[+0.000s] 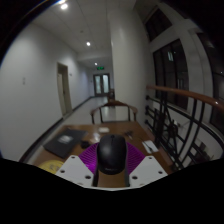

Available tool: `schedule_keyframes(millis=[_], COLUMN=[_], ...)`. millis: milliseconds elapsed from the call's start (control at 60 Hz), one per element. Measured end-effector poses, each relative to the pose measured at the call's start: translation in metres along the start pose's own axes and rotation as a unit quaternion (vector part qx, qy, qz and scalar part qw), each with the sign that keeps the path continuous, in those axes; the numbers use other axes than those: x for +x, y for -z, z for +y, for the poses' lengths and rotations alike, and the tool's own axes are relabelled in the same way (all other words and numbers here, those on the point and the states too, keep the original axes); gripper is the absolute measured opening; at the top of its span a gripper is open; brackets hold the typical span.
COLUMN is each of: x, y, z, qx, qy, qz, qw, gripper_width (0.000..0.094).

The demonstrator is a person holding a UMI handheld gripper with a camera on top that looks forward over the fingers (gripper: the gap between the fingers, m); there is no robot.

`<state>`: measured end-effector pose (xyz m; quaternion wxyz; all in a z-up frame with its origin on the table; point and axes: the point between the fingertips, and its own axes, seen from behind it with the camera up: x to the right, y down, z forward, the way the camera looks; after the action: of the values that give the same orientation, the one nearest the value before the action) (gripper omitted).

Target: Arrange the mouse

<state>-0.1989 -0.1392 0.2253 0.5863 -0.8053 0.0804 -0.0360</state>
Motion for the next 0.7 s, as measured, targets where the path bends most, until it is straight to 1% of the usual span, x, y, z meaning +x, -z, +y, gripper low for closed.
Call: schedule_keyframes(millis=[67,83,133,167,183,233,283,300,350,417,433,567,583,600,617,633,650,683,700], x=[-0.087,-0.090,-0.155,-0.197,-0.195,-0.250,-0.288,-0.276,-0.302,-0.327,-0.304,-0.324,-0.302,-0.302,-0.324,-0.301,-0.301,-0.306,-0.305], y=[0.023,0.014,0.026,0.031,0.018,0.021,0.021,0.006,0.006,0.011,-0.004,-0.001,-0.011,-0.011,-0.002,-0.012,-0.013,-0.014,-0.015], z=[-0.027,-0.031,-0.025,-0.004,0.008,0.053,0.104,0.117,0.155,0.191,0.189,0.220,0.217,0.221,0.231,0.231,0.236,0.233,0.234], qx=[0.038,0.045,0.048,0.035,0.025,-0.013,-0.053,-0.064,-0.092,-0.113,-0.114,-0.130,-0.135,-0.139,-0.145,-0.152,-0.156,-0.145,-0.147], qy=[-0.004,-0.003,-0.002,-0.002,0.001,0.011,0.022,0.027,0.041,0.054,0.057,0.063,0.065,0.066,0.066,0.070,0.071,0.071,0.074], qz=[-0.021,-0.032,-0.055,-0.068,-0.078,-0.097,-0.105,-0.108,-0.105,-0.098,-0.100,-0.081,-0.083,-0.081,-0.076,-0.080,-0.082,-0.084,-0.085], qw=[0.999,0.998,0.997,0.997,0.997,0.995,0.993,0.992,0.989,0.987,0.987,0.986,0.985,0.985,0.984,0.983,0.982,0.983,0.983], gripper_width=[0.0352,0.0355,0.0354,0.0355,0.0354,0.0352,0.0353,0.0354,0.0353,0.0355,0.0355,0.0386,0.0391,0.0396,0.0405,0.0420,0.0426,0.0443,0.0454])
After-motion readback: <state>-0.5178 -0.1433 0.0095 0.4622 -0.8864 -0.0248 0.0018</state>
